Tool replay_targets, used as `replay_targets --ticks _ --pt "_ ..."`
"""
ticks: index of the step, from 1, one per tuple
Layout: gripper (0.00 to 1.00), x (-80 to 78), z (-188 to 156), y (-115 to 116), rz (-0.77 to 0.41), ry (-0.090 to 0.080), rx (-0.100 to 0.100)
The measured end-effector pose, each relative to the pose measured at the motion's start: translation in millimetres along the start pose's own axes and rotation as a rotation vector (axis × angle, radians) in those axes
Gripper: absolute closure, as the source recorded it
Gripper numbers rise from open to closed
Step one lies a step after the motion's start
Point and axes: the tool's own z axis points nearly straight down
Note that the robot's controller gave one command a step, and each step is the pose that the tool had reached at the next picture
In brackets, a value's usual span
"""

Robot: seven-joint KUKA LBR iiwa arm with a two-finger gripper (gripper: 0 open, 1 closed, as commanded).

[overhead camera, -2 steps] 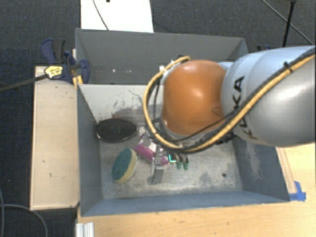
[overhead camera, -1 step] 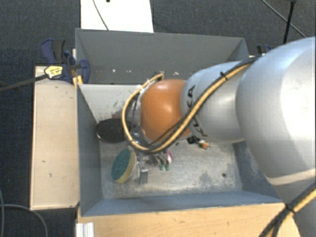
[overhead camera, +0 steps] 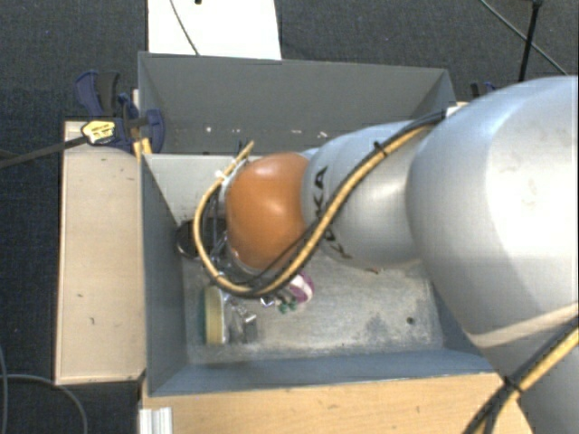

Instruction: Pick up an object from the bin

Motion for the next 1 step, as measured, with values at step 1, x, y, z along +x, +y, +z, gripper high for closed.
replay_targets --ticks 1 --pt "1.0 1.0 0.4 -0.4 0.009 0.003 -0.001"
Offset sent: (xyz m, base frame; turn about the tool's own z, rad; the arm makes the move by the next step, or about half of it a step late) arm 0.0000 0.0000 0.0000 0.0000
